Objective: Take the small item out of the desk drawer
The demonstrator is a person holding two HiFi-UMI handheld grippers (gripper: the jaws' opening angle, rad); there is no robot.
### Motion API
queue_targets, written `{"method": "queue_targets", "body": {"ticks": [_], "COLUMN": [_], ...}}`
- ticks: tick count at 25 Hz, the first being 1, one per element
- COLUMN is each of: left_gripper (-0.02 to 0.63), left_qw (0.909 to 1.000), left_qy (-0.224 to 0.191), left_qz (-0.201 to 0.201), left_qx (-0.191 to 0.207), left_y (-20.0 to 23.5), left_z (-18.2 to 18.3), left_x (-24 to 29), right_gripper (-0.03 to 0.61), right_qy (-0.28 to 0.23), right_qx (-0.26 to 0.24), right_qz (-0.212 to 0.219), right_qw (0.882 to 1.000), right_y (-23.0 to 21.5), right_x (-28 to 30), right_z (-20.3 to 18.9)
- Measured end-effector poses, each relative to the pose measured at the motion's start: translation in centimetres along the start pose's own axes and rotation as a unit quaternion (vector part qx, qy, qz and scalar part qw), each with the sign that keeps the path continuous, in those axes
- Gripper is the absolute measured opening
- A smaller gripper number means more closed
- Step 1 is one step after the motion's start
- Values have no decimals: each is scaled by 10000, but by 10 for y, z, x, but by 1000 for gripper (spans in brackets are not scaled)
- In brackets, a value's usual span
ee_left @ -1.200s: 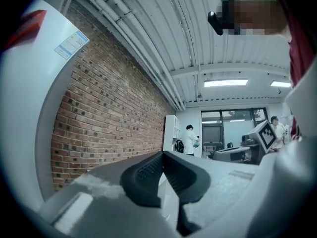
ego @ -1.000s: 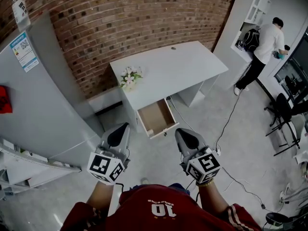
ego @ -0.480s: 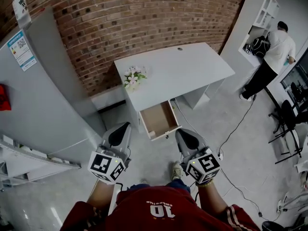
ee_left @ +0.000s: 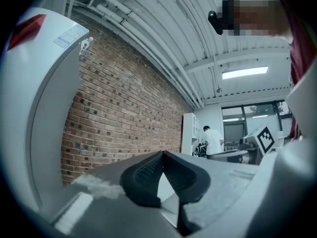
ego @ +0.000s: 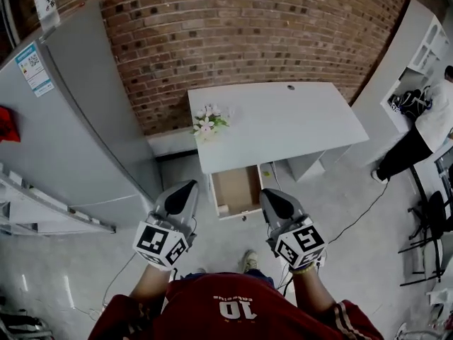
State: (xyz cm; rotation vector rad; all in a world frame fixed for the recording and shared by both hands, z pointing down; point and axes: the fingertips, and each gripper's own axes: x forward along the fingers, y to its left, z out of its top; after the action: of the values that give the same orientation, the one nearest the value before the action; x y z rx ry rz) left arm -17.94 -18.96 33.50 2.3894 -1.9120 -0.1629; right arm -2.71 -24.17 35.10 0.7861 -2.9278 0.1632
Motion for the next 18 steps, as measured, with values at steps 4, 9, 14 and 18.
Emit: {"method": "queue_targets", "body": {"ticks": [4, 9, 14, 18], "left_gripper": [3, 3, 3, 3], "left_qw": [9993, 9983, 9982, 9978], "left_qy": [-18, -24, 82, 74], "left_qz": [356, 579, 584, 639], "left_qx": [59, 70, 98, 161], "left_y": [-4, -12, -13, -12], "left_z": [0, 1, -6, -4], "left_x": [24, 47, 56, 58], "right_gripper": [2, 2, 3, 35], "right_qy": [-32, -69, -130, -146], "right_qx": [-91, -149, -280, -386], "right_qz": [382, 601, 613, 729], "right_qw": [9992, 9981, 9976, 9965], "right_y": [-31, -58, -69, -71], "right_x": [14, 24, 30, 29], "right_z": [9, 15, 12, 8]}}
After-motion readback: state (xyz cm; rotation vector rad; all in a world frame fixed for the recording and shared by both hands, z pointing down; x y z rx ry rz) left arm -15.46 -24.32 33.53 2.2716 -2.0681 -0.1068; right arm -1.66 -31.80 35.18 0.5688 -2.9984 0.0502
